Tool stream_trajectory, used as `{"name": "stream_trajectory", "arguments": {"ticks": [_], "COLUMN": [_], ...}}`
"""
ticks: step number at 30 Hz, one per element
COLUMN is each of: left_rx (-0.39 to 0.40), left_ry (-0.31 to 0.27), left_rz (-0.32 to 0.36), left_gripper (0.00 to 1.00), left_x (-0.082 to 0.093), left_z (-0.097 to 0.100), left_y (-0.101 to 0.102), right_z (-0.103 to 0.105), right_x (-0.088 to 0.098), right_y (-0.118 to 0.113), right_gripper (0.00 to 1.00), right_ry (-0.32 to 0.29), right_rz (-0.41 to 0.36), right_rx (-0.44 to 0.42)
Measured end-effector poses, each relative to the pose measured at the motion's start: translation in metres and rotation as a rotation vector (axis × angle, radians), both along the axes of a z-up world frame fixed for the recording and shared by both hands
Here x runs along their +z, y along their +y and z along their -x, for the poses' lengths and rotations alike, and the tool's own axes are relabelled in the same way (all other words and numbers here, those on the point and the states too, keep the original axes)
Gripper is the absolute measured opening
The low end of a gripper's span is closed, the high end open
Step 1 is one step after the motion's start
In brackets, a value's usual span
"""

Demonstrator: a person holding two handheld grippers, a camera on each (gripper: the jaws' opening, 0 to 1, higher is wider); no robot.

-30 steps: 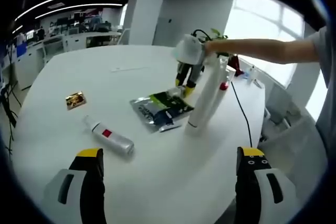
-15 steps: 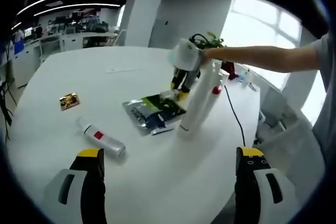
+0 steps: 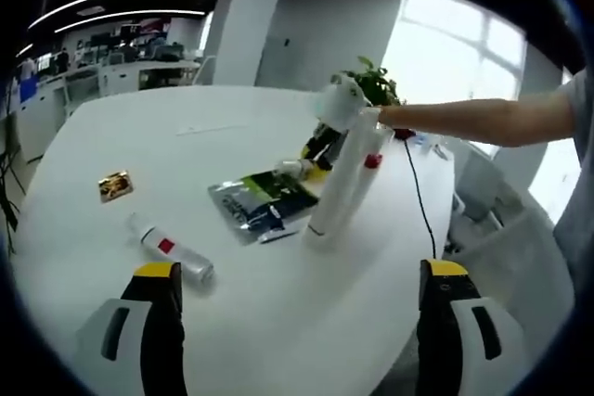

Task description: Arrange the skincare products in the storage area until every visible bottle or jar stands upright without overlapping.

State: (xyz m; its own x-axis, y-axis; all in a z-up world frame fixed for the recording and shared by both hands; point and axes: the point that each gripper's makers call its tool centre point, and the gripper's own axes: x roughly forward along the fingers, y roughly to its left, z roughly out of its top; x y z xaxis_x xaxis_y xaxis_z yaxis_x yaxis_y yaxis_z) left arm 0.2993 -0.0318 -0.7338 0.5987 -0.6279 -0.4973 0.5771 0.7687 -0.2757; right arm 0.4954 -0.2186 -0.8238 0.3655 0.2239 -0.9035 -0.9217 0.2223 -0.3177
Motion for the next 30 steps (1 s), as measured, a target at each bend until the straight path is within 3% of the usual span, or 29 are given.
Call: {"name": "stream_trajectory", "arguments": {"ticks": [3,6,10,13,18,21,27,30], "left_rx": [-0.004,-0.011,-0.021,-0.033,-0.071,-0.077,-0.057,-0.056], "left_ry": [0.001,-0.003,-0.021,-0.044,-0.037,-0.030,-0.038,-0.035], "left_rz": [-0.001,0.001,-0.006,0.000,-0.006,-0.011,0.023,0.035], "left_gripper": [0.99,0.99,0.98,0.97,0.97,0.98,0.98,0.96], "left_x": [0.000,0.001,0.005,0.011,0.008,0.008,0.014,0.014], "left_z": [0.000,-0.002,-0.003,-0.003,0.006,0.008,0.004,0.003], "left_y": [0.000,0.001,-0.004,-0.010,-0.022,-0.026,-0.023,-0.022], "right_z": [0.003,0.004,0.022,0.040,0.073,0.086,0.114,0.131], "right_x": [0.005,0.023,0.038,0.043,0.053,0.064,0.072,0.070], "right_y": [-0.005,-0.017,-0.025,-0.024,-0.029,-0.039,-0.063,-0.065], "right_gripper": [0.18,0.18,0.18,0.18,0.18,0.18,0.18,0.19], "right_ry": [-0.025,-0.073,-0.085,-0.057,-0.091,-0.110,-0.110,-0.109], "right_rz": [-0.080,-0.199,-0.330,-0.417,-0.434,-0.482,-0.537,-0.542], "right_rx": [-0.064,-0.156,-0.239,-0.266,-0.275,-0.299,-0.386,-0.387]}}
